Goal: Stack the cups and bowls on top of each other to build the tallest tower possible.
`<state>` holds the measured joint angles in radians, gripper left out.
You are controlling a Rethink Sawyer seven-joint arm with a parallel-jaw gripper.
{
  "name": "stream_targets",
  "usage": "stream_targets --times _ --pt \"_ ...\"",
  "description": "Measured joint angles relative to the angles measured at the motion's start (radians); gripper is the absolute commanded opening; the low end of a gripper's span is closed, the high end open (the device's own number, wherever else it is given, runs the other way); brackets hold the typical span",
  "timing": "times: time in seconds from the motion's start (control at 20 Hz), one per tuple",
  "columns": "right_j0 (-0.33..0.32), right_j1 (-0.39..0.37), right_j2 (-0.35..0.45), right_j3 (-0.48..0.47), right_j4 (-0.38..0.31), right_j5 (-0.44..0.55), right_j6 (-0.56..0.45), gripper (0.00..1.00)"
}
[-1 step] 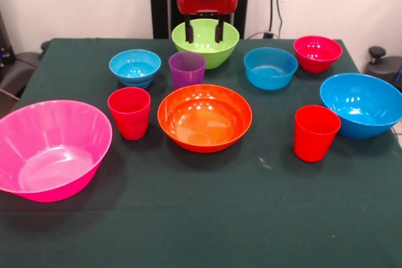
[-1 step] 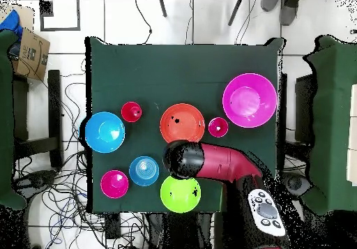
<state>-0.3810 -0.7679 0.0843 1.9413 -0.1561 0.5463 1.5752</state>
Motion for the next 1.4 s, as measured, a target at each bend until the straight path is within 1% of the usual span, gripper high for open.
stream_targets --times 0.15,0.35,0.45,0.5,0.85,1.1,1.4 --pt "0.002 0.013 -0.001 0.0 0.0 -0.012 0.0 1.0" --pt "0.005 0.043 -0.002 0.0 0.0 -0.052 0.0 1.0" --pt "0.006 0.059 -0.002 0.0 0.0 -0.078 0.0 1.0" --pt "0.006 0.079 -0.002 0.0 0.0 -0.113 0.0 1.0" --pt "0.019 0.133 -0.012 -0.001 0.001 -0.203 0.005 1.0" --pt "0.035 0.14 -0.016 -0.004 0.001 -0.234 0.015 1.0" --pt "0.036 0.144 -0.017 -0.004 0.001 -0.248 0.017 1.0"
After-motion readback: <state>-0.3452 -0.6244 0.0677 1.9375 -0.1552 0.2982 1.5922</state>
